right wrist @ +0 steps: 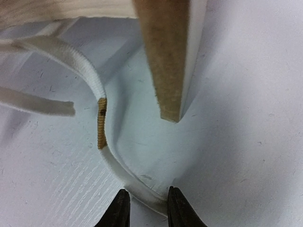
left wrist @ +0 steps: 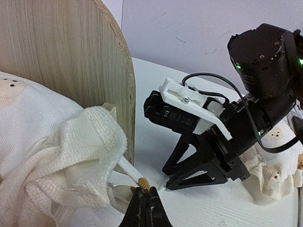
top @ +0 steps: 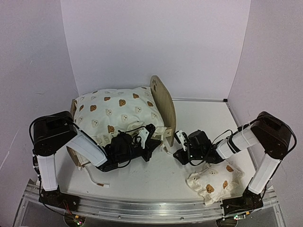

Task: Set up the pet bed

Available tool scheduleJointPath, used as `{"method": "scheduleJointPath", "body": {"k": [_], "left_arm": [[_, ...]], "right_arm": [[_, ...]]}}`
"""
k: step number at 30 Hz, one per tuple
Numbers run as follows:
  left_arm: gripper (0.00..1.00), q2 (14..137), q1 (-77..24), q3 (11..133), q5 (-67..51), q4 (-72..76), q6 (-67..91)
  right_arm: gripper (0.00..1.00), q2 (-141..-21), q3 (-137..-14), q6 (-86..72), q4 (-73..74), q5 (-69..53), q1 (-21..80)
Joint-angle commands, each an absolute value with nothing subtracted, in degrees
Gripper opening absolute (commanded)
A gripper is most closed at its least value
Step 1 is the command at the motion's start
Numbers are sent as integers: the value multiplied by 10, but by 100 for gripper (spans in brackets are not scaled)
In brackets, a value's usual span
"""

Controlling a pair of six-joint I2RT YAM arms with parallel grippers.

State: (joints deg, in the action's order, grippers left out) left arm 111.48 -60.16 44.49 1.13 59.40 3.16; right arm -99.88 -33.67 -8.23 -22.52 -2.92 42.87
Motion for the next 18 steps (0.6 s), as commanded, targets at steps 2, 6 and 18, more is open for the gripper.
{"method": "scheduleJointPath", "body": {"k": [2,6,18], "left_arm": [[0,1093,-600,450,12,613,39],[0,1092,-600,446,24,613,41],[0,1096,-600,446,17,613,53]], "right_arm": [[29,-940,-297,-185,-184,-41,470],[32,-882,-244,-288,-164,-85,490],[64,-814,-334,-84,-40,48,490]]}}
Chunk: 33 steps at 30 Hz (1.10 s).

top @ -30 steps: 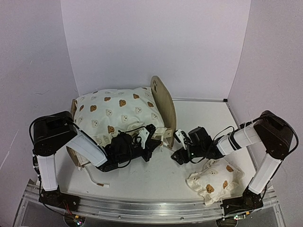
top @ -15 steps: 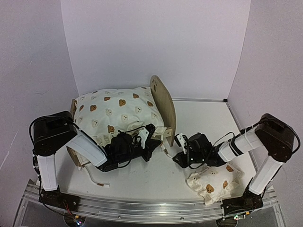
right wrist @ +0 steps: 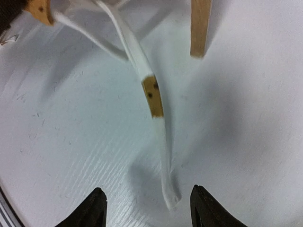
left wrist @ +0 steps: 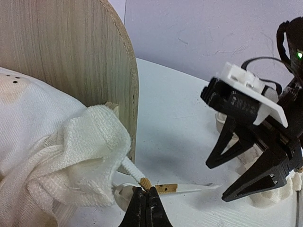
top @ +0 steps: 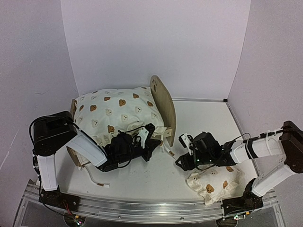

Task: Set up the pet bed

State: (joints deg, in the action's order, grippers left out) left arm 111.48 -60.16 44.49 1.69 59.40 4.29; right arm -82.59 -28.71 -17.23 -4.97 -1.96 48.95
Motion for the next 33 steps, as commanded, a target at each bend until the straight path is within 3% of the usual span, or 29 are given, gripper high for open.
{"method": "scheduleJointPath", "body": {"k": [1,5,12,14,18,21,28,33], "left_arm": [[0,1097,-600,447,16,613,54],[0,1099,-600,451,11,613,54],[0,1094,-600,449,11,613,57],[0,1092,-600,447,16,613,60],[0,1072,-603,445,25,613,72],[0,1041,-619,449,84,602,66],[0,1013,-646,493,263,599,-90],[0,1027,-645,544,290,599,-186]], "right_arm": [[66,-826,-334,-75,-57,61,491],[73,-883,-346,-78,-144,69,490],[69,-985,-370,-97,-238,57,508],[56,-998,-369,-113,-245,101,515],[18,-965,-330,-167,-267,167,516],[2,-951,-330,-187,-250,196,516],[0,-958,-342,-216,-230,196,516],[0,-966,-349,-236,-210,187,516]]}}
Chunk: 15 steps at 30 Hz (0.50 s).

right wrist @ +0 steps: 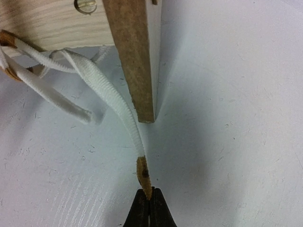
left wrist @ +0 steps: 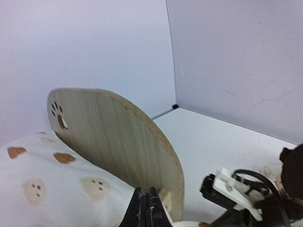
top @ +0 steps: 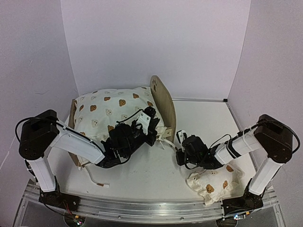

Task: Set up the pet bed

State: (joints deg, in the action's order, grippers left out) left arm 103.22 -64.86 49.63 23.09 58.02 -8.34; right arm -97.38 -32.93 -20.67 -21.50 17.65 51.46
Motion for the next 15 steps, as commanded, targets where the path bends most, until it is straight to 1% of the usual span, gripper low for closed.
{"method": "scheduleJointPath", "body": {"k": [1,3,4,6,8,10,12,15], "left_arm": [[0,1028,-646,550,285,599,-198],[0,1015,-648,544,293,588,-184],[0,999,-649,535,293,562,-145],[0,959,-650,503,278,508,-6],[1,947,-653,455,227,500,147],[8,955,-678,432,211,499,222],[21,968,-707,421,232,500,279],[36,995,-712,418,249,498,329]], "right_arm": [[0,-968,-351,-240,-210,186,515],[0,-976,-358,-242,-210,182,516],[0,-980,-364,-239,-209,176,516],[0,-985,-370,-235,-207,167,516],[0,-982,-368,-236,-207,164,516],[0,-978,-365,-233,-208,163,516],[0,-974,-362,-229,-210,164,515],[0,-974,-361,-216,-214,171,516]]}}
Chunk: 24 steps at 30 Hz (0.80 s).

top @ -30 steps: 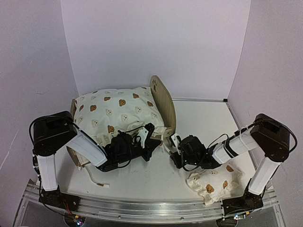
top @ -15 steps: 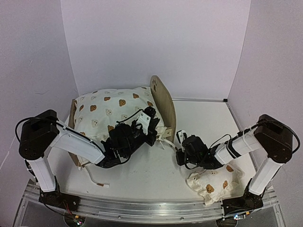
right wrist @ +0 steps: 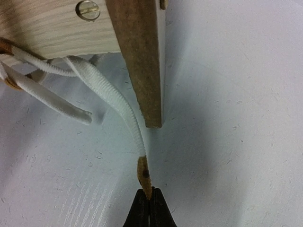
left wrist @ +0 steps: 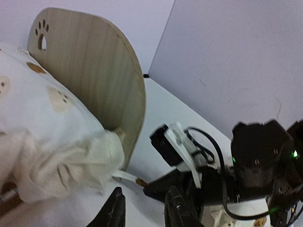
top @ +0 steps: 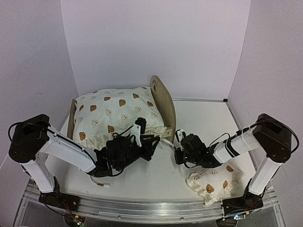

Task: Set up the pet bed

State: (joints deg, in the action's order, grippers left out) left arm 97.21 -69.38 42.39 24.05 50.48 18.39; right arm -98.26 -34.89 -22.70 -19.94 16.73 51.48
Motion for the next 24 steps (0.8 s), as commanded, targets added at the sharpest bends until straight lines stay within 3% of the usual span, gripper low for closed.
{"method": "scheduleJointPath", "body": {"k": [1,2,3,5,6,11,17,20,24], "left_arm": [[37,1002,-710,416,262,499,344],[38,1008,-709,417,264,499,341],[37,1013,-708,421,267,500,328],[37,1015,-708,417,278,500,310],[37,1011,-708,411,291,500,306],[38,945,-708,355,321,500,263],[38,866,-708,292,324,498,255],[38,838,-708,277,309,498,252],[37,815,-709,269,287,498,251]], "right_arm": [[0,-975,-363,-210,-215,170,516],[0,-976,-366,-203,-213,171,516],[9,-975,-369,-198,-207,171,516],[39,-964,-369,-170,-202,152,516],[48,-954,-370,-153,-197,141,516],[69,-890,-366,-22,-209,12,516],[76,-944,-412,50,-292,-67,516],[72,-987,-442,21,-315,-3,516],[58,-992,-433,-5,-362,52,515]]}}
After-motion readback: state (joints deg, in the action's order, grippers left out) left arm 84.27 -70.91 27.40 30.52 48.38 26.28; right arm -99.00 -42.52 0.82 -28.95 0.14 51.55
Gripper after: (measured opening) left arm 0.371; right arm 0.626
